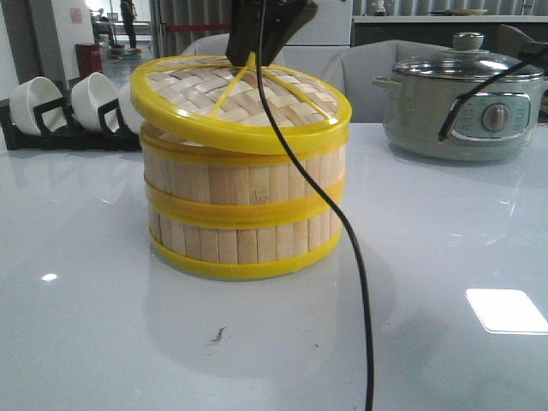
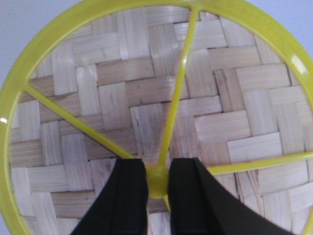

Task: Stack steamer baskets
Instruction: 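Carry the lid over the stack and lower it onto the top basket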

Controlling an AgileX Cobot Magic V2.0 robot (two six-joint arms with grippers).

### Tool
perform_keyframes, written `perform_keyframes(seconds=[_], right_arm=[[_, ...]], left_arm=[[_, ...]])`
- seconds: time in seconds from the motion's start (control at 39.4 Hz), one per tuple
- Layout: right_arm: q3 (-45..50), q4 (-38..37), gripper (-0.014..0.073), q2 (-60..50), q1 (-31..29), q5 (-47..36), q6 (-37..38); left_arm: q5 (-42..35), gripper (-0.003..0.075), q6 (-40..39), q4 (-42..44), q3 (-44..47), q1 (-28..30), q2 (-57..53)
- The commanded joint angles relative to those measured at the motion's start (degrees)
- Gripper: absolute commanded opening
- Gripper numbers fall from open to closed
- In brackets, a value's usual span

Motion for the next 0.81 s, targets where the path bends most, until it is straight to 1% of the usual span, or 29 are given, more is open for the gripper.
perform_keyframes(seconds=[0.0, 0.79], right_arm=[[-4.89, 0.08, 0.0056, -1.85, -0.02, -1.14, -0.15], [-5.12, 0.03, 0.0057, 0.54, -0.02, -2.98, -0.15]], left_arm=[[-5.12, 0.0087, -0.44, -0.55, -1.68, -0.29, 0.0], [-5.12, 0.0087, -0.44, -0.55, -1.68, -0.29, 0.0]])
